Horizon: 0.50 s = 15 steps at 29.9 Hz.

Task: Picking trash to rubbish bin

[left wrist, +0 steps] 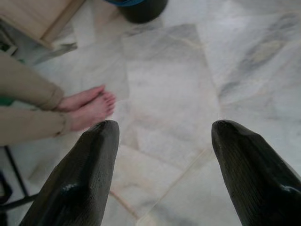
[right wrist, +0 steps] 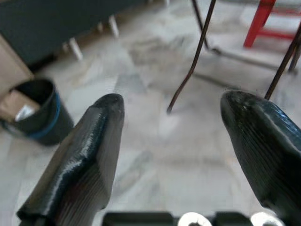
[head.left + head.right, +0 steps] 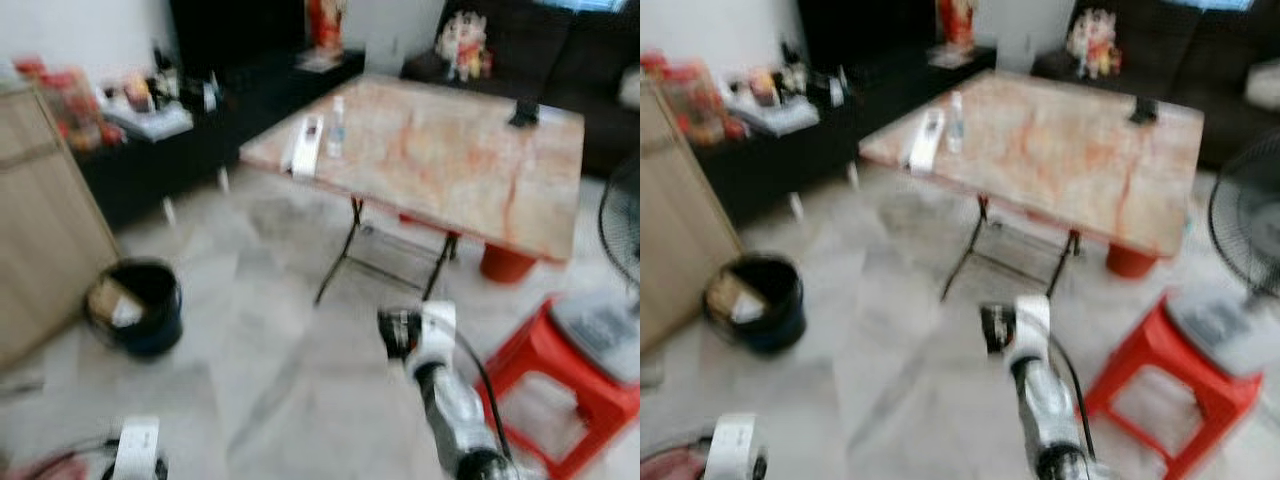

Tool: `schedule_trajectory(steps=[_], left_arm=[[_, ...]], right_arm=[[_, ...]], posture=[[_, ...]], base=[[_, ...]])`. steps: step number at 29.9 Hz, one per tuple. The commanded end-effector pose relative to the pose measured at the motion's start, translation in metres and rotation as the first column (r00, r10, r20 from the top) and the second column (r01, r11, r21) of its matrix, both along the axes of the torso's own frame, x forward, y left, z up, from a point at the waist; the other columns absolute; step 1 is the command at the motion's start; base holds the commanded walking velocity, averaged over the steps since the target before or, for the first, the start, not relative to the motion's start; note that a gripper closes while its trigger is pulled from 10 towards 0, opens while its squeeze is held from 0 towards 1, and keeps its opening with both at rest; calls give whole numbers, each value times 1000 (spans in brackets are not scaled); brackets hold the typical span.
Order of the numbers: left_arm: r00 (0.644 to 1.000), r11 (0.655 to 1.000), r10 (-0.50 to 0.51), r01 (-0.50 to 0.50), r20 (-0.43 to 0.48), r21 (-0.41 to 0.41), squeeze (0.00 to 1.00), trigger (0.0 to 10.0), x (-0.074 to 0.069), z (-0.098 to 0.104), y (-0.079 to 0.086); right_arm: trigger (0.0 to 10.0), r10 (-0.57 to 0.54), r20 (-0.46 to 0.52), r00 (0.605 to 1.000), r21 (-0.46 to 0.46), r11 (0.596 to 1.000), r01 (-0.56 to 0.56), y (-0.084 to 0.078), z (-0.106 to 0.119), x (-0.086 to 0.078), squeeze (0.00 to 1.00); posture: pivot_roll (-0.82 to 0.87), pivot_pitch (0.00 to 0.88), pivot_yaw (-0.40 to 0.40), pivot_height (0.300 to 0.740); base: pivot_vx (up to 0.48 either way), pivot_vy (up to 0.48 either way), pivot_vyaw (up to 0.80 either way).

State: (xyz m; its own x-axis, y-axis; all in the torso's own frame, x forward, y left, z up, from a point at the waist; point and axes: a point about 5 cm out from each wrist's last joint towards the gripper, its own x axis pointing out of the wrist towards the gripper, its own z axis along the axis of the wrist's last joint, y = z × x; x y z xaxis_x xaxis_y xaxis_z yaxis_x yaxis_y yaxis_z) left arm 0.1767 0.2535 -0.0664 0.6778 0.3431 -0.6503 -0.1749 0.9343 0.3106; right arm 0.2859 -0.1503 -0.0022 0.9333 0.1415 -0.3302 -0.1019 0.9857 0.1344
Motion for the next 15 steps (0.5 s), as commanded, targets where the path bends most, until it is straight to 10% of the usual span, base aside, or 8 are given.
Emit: schedule_trajectory(steps=[1, 8, 15], left_arm=[[1000, 1000, -7, 7, -9, -2, 0, 10000, 0, -1, -3], [999, 1000, 4, -4, -32, 3, 0, 10000, -2, -3, -2], [999, 1000, 20, -20, -43, -6, 0, 10000, -4, -4, -1]], right_arm=[[10000, -39, -108, 993, -17, 999, 38, -9, -19, -17, 0], [10000, -132, -305, 943, -23, 991, 131, -19, -49, -51, 0], [10000, -184, -476, 860, -63, 983, 175, -23, -74, -88, 0]], posture=[[-51, 0, -7, 740], [-53, 0, -7, 740], [-51, 0, -6, 740]], base=[[0, 0, 0], [0, 0, 0], [0, 0, -793]])
